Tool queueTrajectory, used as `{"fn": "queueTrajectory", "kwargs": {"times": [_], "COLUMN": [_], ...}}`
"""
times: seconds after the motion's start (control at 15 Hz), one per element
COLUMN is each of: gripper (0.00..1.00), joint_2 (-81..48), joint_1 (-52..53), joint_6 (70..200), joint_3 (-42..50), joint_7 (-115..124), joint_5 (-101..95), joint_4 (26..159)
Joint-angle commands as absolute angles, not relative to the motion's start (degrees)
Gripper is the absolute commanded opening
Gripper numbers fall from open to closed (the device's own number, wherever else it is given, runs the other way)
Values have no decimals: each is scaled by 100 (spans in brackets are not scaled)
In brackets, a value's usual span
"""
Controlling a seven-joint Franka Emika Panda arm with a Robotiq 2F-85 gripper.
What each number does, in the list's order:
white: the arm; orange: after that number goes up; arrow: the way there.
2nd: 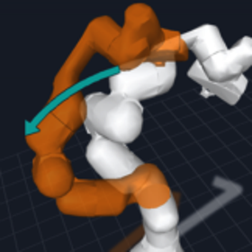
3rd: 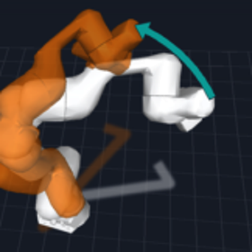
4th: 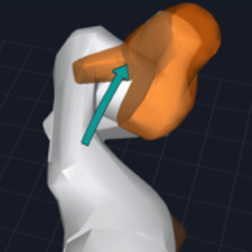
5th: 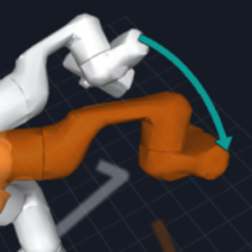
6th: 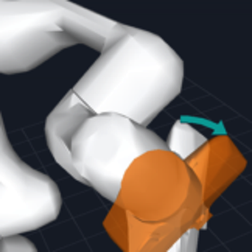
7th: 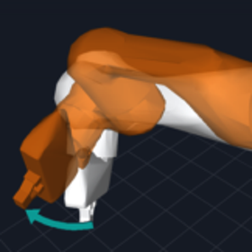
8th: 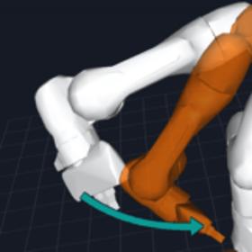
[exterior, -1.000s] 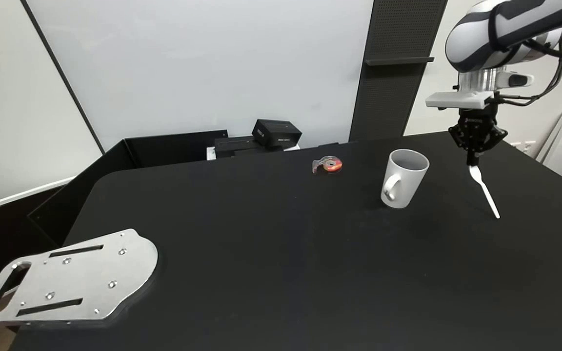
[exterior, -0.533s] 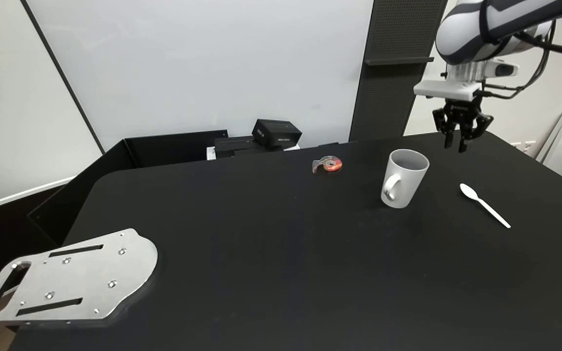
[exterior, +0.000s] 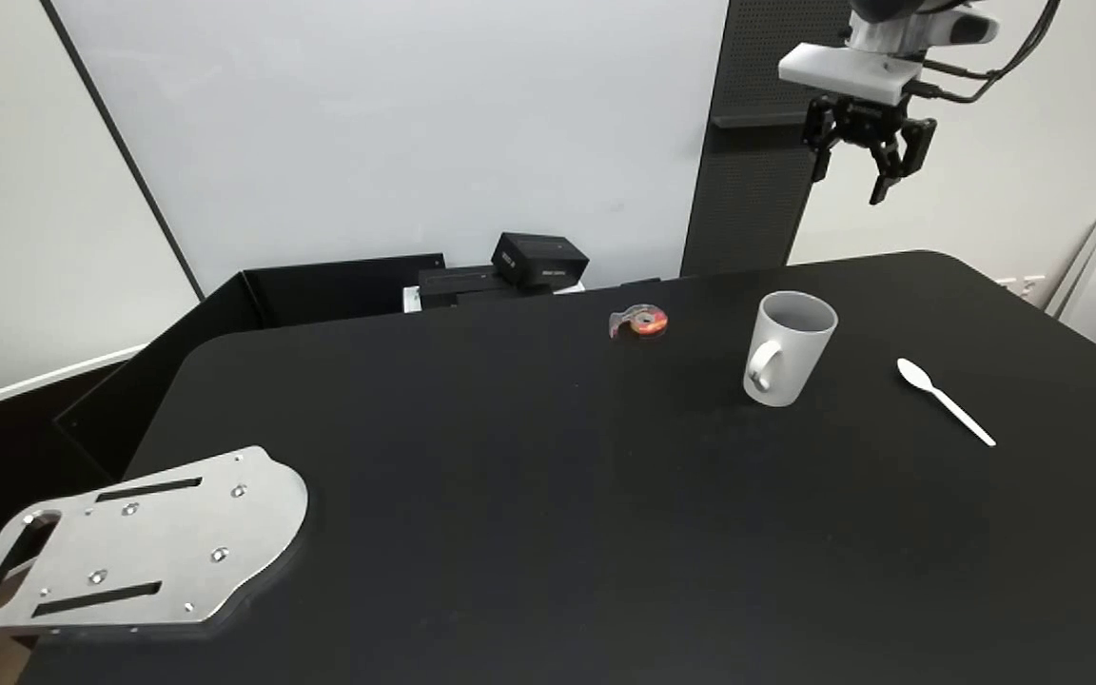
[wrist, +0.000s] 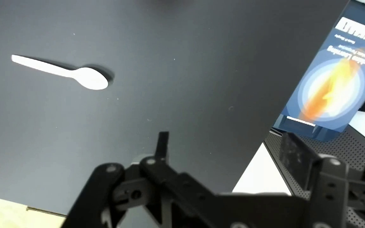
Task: Pick the spoon from the cup and put it on the table
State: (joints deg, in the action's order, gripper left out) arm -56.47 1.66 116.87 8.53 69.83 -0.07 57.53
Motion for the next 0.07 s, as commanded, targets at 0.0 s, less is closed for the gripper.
{"fn": "queueTrajectory", "kwargs": {"times": [0.0], "gripper": [90], "joint_2": [-5712], "joint_1": [144], "joint_6": [11688], "joint_3": [850], "joint_7": [6980], "joint_5": [-10], "joint_4": [5729]}}
